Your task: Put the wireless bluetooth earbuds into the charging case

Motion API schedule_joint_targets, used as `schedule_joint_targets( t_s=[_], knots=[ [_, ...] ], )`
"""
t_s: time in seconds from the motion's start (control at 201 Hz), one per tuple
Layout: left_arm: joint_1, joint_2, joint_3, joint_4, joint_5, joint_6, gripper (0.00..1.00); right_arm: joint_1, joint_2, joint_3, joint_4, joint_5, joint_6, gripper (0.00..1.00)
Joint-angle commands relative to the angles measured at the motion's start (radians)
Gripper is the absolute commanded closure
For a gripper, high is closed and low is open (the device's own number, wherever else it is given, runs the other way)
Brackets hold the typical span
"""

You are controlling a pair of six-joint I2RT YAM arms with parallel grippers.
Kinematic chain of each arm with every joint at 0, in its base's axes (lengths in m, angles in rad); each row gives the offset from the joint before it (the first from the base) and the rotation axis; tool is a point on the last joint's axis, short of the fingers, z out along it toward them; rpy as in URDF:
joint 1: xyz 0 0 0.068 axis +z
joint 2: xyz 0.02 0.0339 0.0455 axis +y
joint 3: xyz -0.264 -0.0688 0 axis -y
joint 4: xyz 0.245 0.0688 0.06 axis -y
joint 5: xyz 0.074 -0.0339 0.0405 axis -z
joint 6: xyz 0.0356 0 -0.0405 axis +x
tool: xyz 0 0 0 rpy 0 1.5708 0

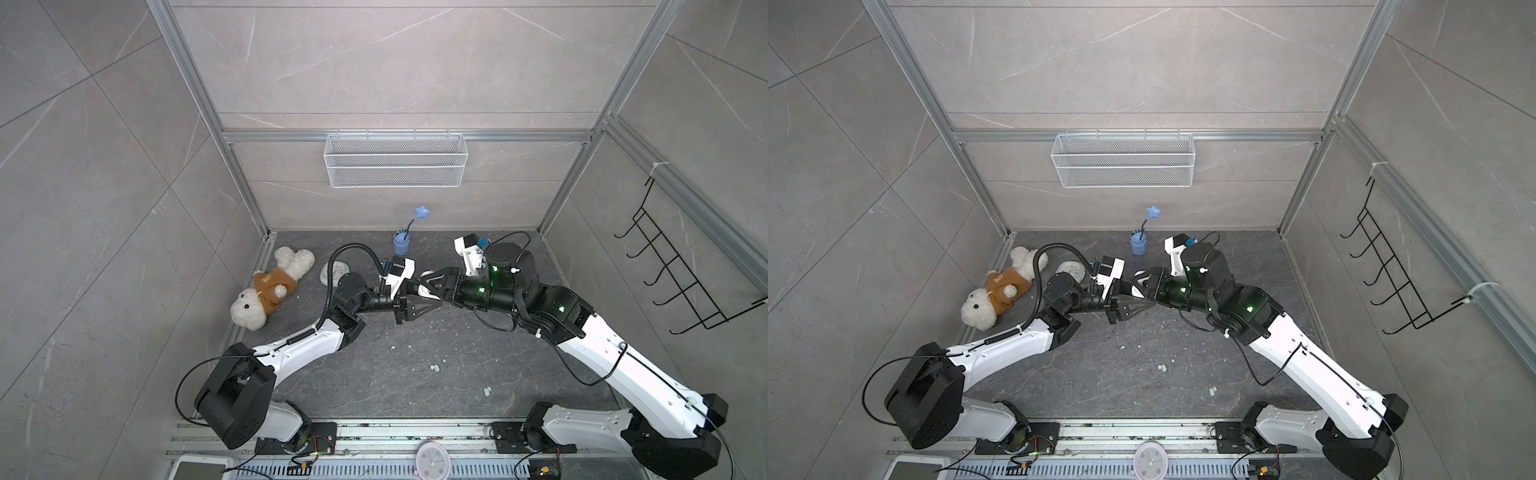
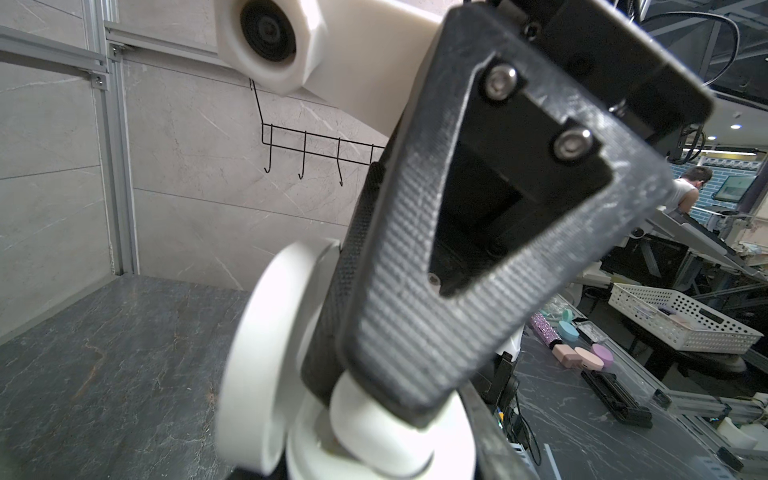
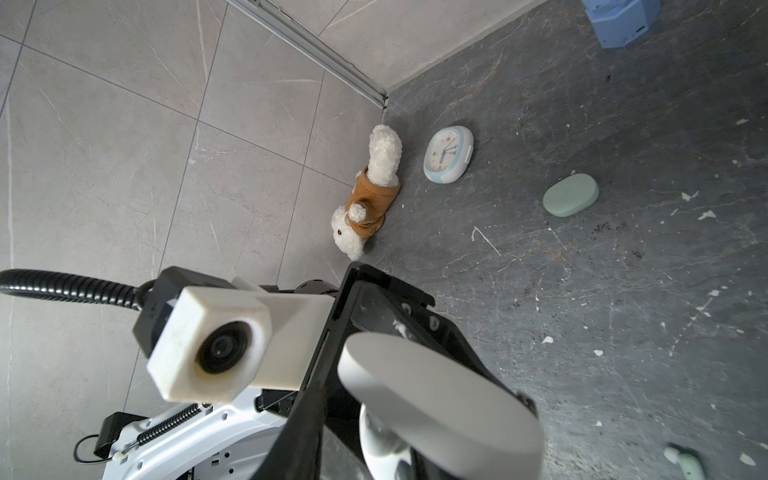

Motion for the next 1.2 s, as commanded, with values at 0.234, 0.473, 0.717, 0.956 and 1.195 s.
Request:
schedule_joint_targets(
  t_s=[0.234,0.473,0.717,0.956,1.195],
  knots=[
    [-0.003,-0.045,0.015,0.064,0.005,0.011,0.86,0.005,-0.009,0.107,-0.164,0.028,-0.043,0.58],
    [-0.004,-0.045,0.008,0.053,-0.002,0.017,0.86,0.006,0.033,0.261,-0.294,0.046,-0.087,0.57],
    [-0.011,-0.062,0.0,0.021,0.005,0.034,0.86,-0.014,0.188,0.538,-0.576,0.168,-0.171,0.54],
    [-0.019,-0.069,-0.001,0.012,0.009,0.042,0.86,-0.04,0.312,0.649,-0.658,0.111,-0.22,0.52],
    [-0.019,-0.079,0.005,-0.006,0.005,0.053,0.86,-0.018,0.277,0.59,-0.656,0.041,-0.211,0.53]
  ],
)
